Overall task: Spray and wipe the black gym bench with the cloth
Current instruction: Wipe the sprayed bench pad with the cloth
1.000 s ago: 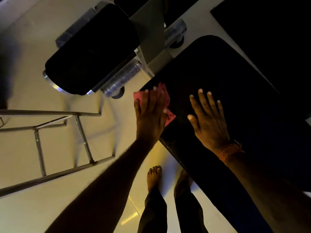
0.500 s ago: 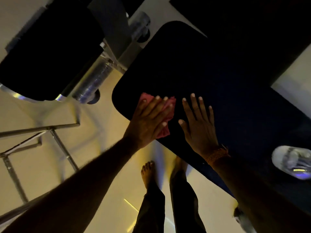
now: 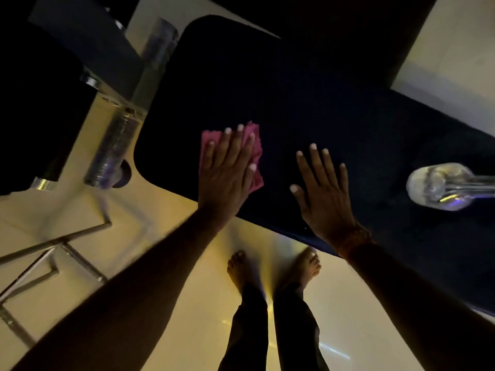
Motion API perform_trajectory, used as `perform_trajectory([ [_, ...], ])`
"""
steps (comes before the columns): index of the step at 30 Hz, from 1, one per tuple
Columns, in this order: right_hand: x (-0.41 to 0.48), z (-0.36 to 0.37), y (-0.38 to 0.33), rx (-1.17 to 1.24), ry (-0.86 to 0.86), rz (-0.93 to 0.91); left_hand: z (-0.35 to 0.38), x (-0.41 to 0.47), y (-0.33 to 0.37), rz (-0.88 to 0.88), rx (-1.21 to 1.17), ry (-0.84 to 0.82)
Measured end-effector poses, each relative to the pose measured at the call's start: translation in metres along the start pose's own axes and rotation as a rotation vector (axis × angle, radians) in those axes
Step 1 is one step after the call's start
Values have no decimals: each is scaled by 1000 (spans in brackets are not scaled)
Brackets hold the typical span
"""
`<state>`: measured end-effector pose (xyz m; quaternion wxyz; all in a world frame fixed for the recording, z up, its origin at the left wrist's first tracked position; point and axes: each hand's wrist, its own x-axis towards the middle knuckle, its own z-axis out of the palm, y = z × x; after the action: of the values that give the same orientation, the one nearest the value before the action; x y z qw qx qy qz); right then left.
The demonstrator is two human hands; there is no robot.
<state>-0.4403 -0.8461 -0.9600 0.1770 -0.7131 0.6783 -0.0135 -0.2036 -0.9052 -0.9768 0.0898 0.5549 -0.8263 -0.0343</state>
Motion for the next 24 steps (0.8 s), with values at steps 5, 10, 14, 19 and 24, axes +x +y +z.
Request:
perform_trajectory([
  [5,-17,-2,16,21,14,37,3,-34,17,405,9,-119],
  [10,-29,-4,30,43,18,48,8,-7,42,88,-2,-41],
  [14,-40,-8,44,61,1,66,10,-54,71,258,-51,-117],
  [19,-49,-11,61,44,-13,-2,11,-30,72,69,7,-72],
  [24,-56,-14,75,48,-24,-49,13,-32,79,43,-8,-69],
])
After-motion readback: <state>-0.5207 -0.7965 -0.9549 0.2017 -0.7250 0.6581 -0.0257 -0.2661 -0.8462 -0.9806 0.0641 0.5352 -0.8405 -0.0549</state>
